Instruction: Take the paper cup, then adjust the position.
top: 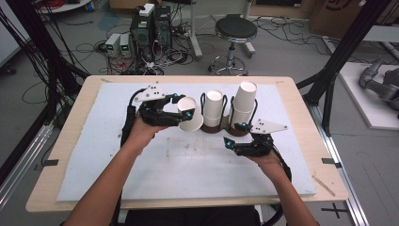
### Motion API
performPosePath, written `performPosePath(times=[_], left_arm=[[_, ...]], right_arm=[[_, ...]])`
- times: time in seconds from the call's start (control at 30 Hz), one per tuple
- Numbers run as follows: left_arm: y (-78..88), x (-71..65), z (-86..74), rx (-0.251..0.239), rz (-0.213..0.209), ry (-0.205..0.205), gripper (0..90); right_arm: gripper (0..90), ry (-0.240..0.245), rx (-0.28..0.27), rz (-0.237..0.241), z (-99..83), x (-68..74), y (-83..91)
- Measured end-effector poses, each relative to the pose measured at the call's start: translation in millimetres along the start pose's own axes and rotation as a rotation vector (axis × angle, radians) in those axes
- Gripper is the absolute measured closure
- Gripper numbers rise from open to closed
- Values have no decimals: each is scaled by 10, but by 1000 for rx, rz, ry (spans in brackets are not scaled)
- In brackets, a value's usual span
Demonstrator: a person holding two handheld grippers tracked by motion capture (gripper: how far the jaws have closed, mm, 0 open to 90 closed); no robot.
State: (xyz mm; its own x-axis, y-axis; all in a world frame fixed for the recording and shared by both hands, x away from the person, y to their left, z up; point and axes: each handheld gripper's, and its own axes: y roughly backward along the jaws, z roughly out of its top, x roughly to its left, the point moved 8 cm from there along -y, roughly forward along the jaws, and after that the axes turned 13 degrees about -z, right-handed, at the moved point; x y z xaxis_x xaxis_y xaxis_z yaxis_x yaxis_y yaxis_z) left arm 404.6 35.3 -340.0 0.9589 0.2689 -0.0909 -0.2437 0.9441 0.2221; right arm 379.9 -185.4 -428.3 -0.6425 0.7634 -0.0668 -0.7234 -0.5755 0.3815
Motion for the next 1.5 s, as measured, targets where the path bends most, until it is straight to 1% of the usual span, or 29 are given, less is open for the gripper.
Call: performPosePath(times=[0.07, 0.17, 0.23, 0.3, 0.37, 0.43, 0.47, 0.5, 0.57, 0.63, 0.77, 0.87, 0.97, 1.03, 1.1, 1.13, 1.27, 1.37, 1.5], left_arm=[[1, -17, -48, 7, -3, -1, 356], [9, -20, -91, 5, 3, 5, 355], [11, -23, -110, 6, 4, 5, 356], [13, -25, -122, 7, 5, 4, 355], [15, -29, -135, 6, 5, 4, 355], [15, -40, -153, 9, 7, 7, 355], [15, -47, -164, 11, 5, 7, 356], [13, -56, -176, 14, 4, 9, 355], [18, -61, -200, 24, 4, 5, 356], [30, -63, -226, 24, 6, 10, 355], [48, -78, -284, 28, -3, 12, 355], [61, -104, -313, 22, -4, 17, 355], [71, -147, -325, 19, -4, 17, 355], [76, -179, -329, 20, -7, 12, 355], [69, -217, -332, 14, -13, 12, 355], [68, -231, -337, 16, -18, 8, 355], [57, -274, -353, 20, -33, 5, 355], [49, -291, -356, 22, -41, 4, 355], [21, -323, -354, 25, -51, 4, 355]], right_arm=[[278, 16, -16, -2, 7, -5, 11], [269, -2, -21, -6, 2, -13, 12], [269, 14, -24, -17, -7, -26, 15], [269, 14, -32, -18, -7, -30, 31], [269, 19, -42, -3, -3, -26, 50], [269, 10, -46, -5, 5, -23, 68], [269, 23, -58, -6, 14, -26, 70], [269, 28, -61, 4, 21, -15, 79], [267, 18, -67, 28, 30, 12, 84], [230, 6, -72, 57, 36, 48, 84], [216, 11, -69, 93, 38, 118, 68], [215, 6, -62, 107, 44, 157, 38], [214, 12, -68, 119, 55, 193, 30], [214, 2, -69, 117, 63, 209, 27], [214, -26, -71, 132, 78, 239, 27], [214, -30, -74, 138, 86, 254, 25], [204, -7, -77, 177, 109, 358, 8], [204, 12, -81, 190, 121, 414, -28], [204, 11, -82, 206, 133, 471, -73]])
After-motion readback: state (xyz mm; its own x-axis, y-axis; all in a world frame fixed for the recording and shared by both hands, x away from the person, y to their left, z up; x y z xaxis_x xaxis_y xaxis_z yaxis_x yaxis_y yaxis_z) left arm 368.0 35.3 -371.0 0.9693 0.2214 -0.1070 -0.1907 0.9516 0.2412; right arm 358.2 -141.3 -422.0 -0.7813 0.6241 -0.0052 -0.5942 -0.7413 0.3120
